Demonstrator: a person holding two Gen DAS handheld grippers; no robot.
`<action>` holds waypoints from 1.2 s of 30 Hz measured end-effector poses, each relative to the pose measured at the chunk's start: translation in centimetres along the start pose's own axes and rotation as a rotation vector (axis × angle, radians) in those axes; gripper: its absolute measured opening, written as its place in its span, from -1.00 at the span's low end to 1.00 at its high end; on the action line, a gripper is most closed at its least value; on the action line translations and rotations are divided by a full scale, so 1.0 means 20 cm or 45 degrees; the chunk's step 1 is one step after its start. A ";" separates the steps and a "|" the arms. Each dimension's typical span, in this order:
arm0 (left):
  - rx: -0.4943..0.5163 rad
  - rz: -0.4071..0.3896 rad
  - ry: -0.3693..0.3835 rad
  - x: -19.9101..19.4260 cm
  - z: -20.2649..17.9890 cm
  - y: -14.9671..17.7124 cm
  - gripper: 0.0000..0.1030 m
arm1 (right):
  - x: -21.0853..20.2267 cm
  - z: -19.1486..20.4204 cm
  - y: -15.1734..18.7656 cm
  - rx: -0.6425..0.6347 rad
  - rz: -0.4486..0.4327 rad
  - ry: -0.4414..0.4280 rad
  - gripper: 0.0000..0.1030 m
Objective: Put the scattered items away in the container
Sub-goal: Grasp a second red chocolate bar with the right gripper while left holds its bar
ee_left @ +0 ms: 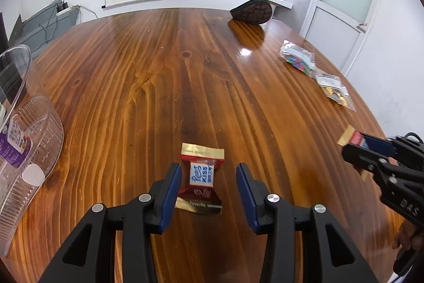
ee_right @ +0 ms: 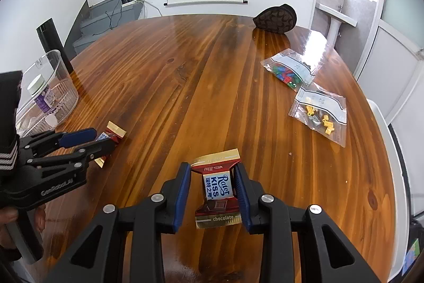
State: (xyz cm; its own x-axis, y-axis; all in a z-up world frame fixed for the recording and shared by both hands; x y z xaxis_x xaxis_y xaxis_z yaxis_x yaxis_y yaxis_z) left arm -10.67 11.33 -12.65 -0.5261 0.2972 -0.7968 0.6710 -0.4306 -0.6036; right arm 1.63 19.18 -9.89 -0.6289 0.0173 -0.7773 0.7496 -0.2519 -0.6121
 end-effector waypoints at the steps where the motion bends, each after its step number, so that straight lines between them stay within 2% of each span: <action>1: 0.011 0.010 -0.011 0.01 -0.01 0.00 -0.16 | 0.00 0.00 0.00 0.003 0.001 0.000 -0.35; 5: 0.044 0.019 -0.106 0.01 -0.01 0.01 -0.16 | 0.00 0.00 0.00 0.008 0.006 -0.001 -0.35; 14: 0.033 0.059 -0.085 0.06 -0.01 0.04 -0.17 | -0.01 0.00 0.01 0.018 0.001 0.000 -0.35; 15: 0.031 0.056 -0.088 0.06 -0.01 0.04 -0.18 | -0.02 0.01 0.01 0.019 -0.001 0.001 -0.35; 17: 0.026 0.047 -0.097 0.06 -0.01 0.04 -0.36 | -0.02 0.01 0.01 0.018 -0.005 0.001 -0.35; 20: 0.020 0.034 -0.111 0.05 0.00 0.05 -0.48 | -0.02 0.01 0.01 0.015 -0.005 -0.001 -0.35; 29: 0.014 -0.005 -0.149 0.02 0.02 0.07 -0.54 | -0.03 0.03 0.02 0.020 -0.009 -0.009 -0.35; 36: -0.022 -0.073 -0.194 -0.06 0.08 0.05 -0.55 | -0.06 0.06 0.01 0.014 -0.028 -0.024 -0.35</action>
State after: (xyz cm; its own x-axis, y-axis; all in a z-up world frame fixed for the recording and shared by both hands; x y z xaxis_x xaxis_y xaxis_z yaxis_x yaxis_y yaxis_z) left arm -10.14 9.26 -12.18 -0.6361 0.1880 -0.7483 0.6458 -0.4011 -0.6497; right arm 2.19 17.98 -8.92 -0.6490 0.0049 -0.7608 0.7333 -0.2624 -0.6273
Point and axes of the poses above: each gripper's, at about its wrist camera, not at the fingertips, and x roughly the way its jaws point, z to its left, y to its underside, the point moved 6 cm from there along x, roughly the way its jaws point, and after that the axes turned 11 degrees about x, right-handed, at the moved point
